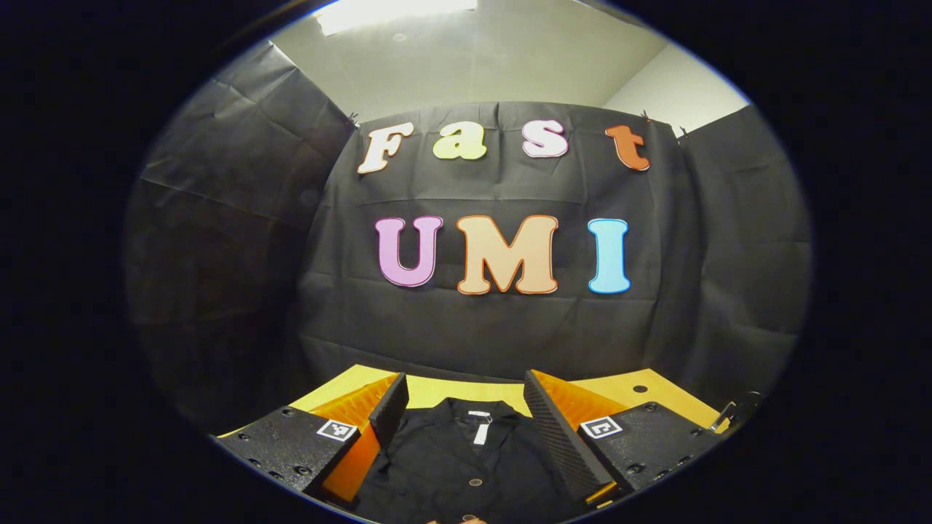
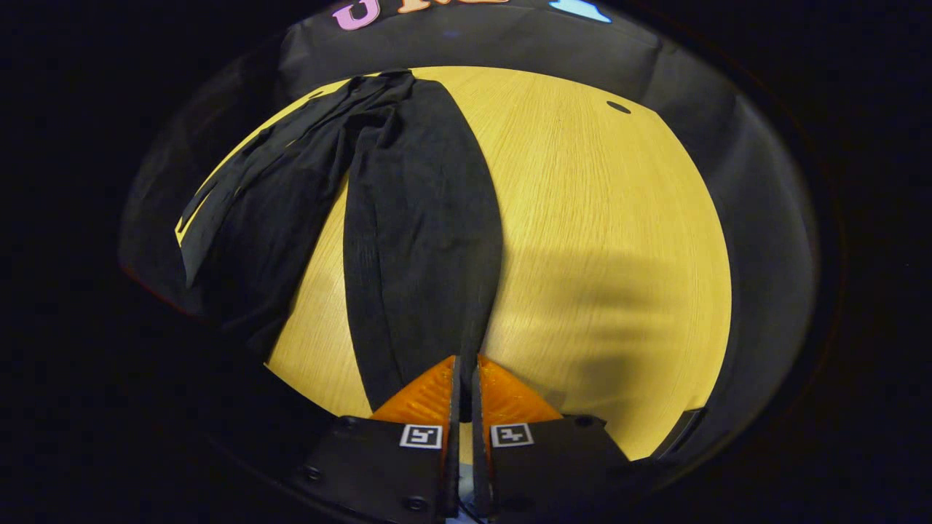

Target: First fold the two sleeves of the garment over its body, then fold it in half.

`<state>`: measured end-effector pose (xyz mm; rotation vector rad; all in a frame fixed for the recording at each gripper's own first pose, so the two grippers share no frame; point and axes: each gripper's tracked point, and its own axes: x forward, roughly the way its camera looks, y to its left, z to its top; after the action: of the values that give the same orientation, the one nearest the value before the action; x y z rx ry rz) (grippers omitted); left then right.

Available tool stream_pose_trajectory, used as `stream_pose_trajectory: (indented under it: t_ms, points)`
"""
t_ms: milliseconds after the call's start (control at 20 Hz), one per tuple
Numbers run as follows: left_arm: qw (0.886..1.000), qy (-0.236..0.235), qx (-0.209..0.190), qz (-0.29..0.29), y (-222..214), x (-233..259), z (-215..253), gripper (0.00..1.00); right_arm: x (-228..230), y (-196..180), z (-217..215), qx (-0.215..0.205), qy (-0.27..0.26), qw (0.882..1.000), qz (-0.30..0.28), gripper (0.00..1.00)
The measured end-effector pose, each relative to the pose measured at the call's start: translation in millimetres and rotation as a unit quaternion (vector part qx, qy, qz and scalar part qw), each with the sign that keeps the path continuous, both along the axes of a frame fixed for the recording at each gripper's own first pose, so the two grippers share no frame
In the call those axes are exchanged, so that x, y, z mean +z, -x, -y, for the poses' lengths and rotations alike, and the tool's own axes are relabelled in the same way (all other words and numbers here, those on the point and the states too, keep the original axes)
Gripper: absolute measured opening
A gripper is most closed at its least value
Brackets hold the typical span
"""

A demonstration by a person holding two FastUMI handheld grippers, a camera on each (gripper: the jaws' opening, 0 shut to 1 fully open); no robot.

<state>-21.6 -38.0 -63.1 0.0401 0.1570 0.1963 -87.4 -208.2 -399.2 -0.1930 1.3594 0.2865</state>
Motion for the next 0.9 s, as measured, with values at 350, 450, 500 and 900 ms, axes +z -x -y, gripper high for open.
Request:
stream_pose_trajectory:
  t_ms: [350, 450, 500, 900]
  points:
    - [1.0, 0.001, -0.02, 0.006, -9.1, 3.3, -12.4, 0.98, 20.3, -19.0, -14.1, -0.084, 0.005, 0.992, 0.09, 0.03]
    - [1.0, -0.002, -0.02, 0.008, -9.1, 7.4, -25.0, 0.95, 41.4, -39.3, -24.5, -0.11, -0.009, 0.985, 0.131, 0.03]
    - [1.0, -0.002, -0.021, 0.009, -10.0, 10.2, -30.7, 0.97, 50.6, -49.5, -29.9, -0.121, -0.013, 0.982, 0.145, 0.02]
    - [1.0, -0.017, -0.016, 0.016, -1.8, 24.2, -80.7, 0.95, 138.7, -127.6, -84.4, -0.171, -0.071, 0.947, 0.262, 0.02]
